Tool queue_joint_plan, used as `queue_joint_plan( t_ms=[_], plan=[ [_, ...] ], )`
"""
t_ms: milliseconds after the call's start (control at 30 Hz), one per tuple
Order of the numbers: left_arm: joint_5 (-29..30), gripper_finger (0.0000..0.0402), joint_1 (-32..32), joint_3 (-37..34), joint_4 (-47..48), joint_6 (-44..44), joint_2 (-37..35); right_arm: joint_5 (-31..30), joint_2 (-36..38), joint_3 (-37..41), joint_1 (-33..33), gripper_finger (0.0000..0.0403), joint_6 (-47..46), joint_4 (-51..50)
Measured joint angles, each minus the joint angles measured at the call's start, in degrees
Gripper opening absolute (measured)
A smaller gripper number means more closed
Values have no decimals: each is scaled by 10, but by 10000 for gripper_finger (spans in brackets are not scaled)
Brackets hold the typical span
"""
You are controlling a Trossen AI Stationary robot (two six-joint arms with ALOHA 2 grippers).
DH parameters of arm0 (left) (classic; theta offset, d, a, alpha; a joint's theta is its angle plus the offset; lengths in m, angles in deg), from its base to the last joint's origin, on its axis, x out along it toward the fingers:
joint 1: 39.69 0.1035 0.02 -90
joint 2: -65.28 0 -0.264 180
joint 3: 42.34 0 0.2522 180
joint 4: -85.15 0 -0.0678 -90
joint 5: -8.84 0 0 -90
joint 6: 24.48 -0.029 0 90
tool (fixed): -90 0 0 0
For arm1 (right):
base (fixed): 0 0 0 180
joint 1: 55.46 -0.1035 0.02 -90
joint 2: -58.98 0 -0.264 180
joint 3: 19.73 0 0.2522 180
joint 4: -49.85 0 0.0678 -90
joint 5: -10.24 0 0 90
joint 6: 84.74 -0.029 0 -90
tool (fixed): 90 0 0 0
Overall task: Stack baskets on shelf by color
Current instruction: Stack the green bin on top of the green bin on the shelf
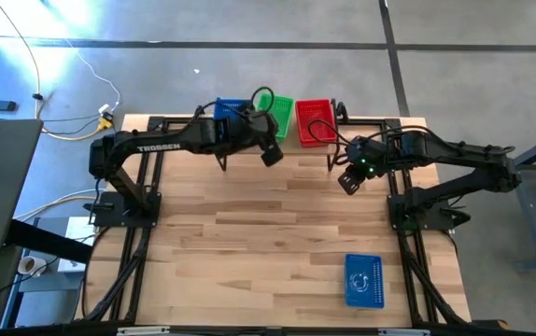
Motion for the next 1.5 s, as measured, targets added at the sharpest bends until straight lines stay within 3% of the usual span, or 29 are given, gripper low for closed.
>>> queue_joint_plan(
  t_ms=[200,400,1500],
  plan=[
    [-67,80,36,2,1,24,7,0,0,0,0,114,1,0],
    [-86,80,52,2,9,31,32,0,0,0,0,114,5,4],
    [-115,80,52,2,-63,16,69,-4,0,0,0,114,5,5]
  ],
)
